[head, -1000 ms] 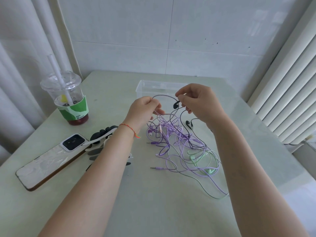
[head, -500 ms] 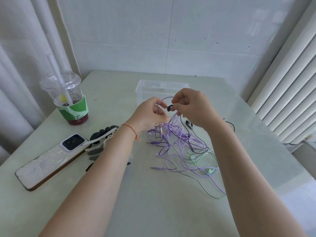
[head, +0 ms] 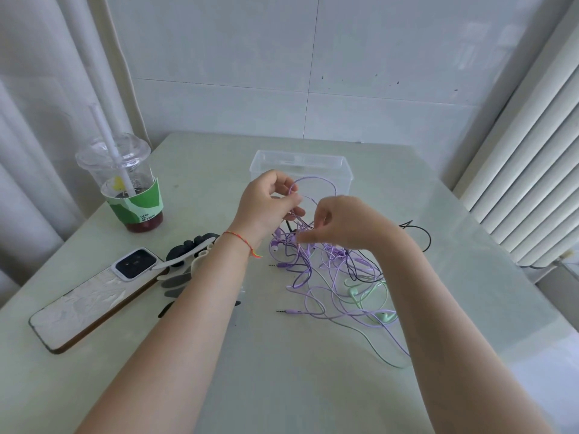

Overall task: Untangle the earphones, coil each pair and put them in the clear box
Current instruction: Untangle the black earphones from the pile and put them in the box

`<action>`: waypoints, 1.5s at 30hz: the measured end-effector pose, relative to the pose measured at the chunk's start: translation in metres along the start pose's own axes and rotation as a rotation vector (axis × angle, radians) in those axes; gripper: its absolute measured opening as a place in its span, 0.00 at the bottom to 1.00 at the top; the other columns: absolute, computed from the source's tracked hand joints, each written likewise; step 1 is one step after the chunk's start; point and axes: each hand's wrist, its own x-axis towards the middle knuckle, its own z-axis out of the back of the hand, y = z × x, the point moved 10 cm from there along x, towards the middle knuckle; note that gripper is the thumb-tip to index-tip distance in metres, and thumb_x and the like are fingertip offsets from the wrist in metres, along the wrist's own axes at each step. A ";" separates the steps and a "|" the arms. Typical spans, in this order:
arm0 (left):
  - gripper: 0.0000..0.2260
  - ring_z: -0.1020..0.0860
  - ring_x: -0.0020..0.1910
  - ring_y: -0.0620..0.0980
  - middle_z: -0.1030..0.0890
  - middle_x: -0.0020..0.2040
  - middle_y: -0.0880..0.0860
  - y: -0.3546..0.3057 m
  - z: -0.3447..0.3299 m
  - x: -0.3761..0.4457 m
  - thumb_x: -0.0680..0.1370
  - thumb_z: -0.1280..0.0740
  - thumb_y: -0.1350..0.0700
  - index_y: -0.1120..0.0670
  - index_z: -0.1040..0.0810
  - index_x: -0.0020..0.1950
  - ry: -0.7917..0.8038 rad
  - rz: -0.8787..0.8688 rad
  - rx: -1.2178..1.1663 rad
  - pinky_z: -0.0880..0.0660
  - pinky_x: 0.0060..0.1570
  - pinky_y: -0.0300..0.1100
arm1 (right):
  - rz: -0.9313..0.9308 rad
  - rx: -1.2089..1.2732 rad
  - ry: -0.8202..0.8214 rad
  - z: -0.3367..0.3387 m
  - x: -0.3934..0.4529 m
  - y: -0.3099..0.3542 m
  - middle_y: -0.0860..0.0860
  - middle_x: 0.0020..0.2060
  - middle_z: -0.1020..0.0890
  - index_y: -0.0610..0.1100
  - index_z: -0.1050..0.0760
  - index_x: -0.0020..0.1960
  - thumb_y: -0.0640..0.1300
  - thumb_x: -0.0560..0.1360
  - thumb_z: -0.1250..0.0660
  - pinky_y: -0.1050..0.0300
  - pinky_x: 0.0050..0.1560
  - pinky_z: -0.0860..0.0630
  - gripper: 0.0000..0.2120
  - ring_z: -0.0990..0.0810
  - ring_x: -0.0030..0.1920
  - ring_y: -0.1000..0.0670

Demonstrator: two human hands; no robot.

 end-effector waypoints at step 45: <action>0.11 0.23 0.27 0.51 0.19 0.30 0.53 -0.052 -0.062 -0.032 0.72 0.38 0.54 0.57 0.19 0.35 0.202 -0.115 0.540 0.23 0.34 0.43 | -0.010 0.134 0.075 0.051 -0.030 -0.032 0.45 0.42 0.15 0.41 0.19 0.47 0.56 0.77 0.35 0.53 0.45 0.24 0.17 0.19 0.41 0.46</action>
